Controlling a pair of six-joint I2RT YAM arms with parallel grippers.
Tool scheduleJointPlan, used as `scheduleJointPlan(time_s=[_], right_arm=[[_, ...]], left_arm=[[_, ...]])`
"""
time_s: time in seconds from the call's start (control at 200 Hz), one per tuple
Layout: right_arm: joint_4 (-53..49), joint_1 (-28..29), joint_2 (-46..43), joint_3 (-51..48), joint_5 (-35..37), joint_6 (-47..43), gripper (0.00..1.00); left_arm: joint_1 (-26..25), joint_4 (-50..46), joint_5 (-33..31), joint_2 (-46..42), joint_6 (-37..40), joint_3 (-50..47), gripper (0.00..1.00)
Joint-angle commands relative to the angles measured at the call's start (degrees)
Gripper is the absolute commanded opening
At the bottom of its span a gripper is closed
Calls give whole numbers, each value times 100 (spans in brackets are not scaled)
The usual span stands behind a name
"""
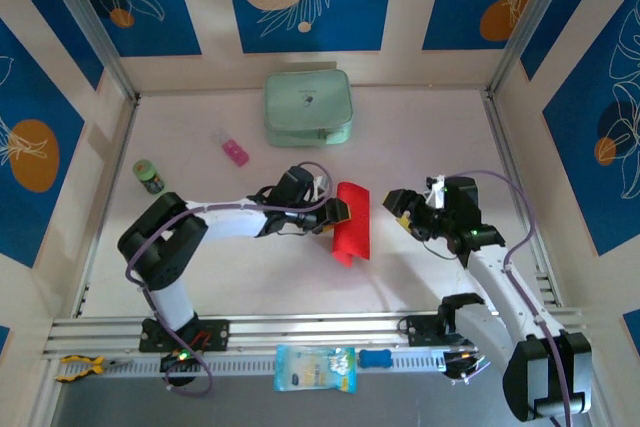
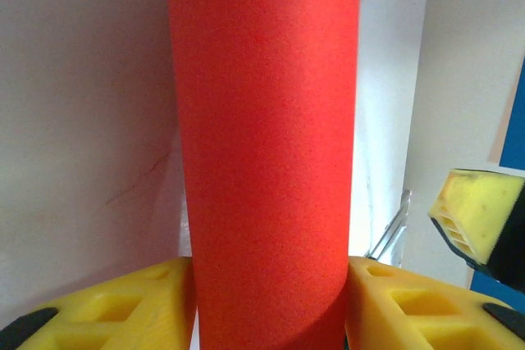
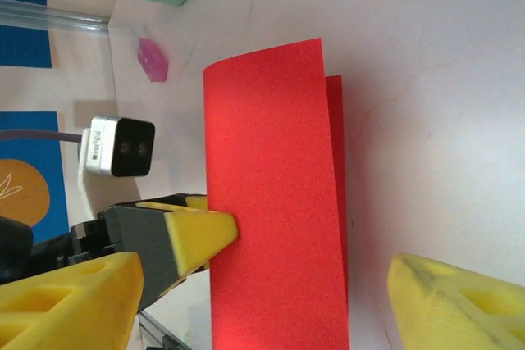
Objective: Fold a paper plane with a square sheet of paper (pick it up from the middle)
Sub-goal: First fold the square sheet of paper in half at the center of the table.
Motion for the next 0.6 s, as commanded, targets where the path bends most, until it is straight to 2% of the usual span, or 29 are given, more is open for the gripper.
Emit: scheduleJointPlan(time_s=[0.0,0.38,0.43,0.515,0.595], right_arm=[[0,20,51,190,-365,-130,79],[54,172,328,245,-480,-150,79],[69,209,362,251,-486,-177,80],[160,265,409,249,-550,-220,89],[124,331,445,296,-476,-232,90]], left_arm=[[31,-1,-169,22,-56,-112,49],[96,-3,-323,14,-76,-254,49],[118,24,-336,14,-81,-289,49],[137,28,-329,14,-98,-329,49],[149,56,-337,13,-107,-355,49]])
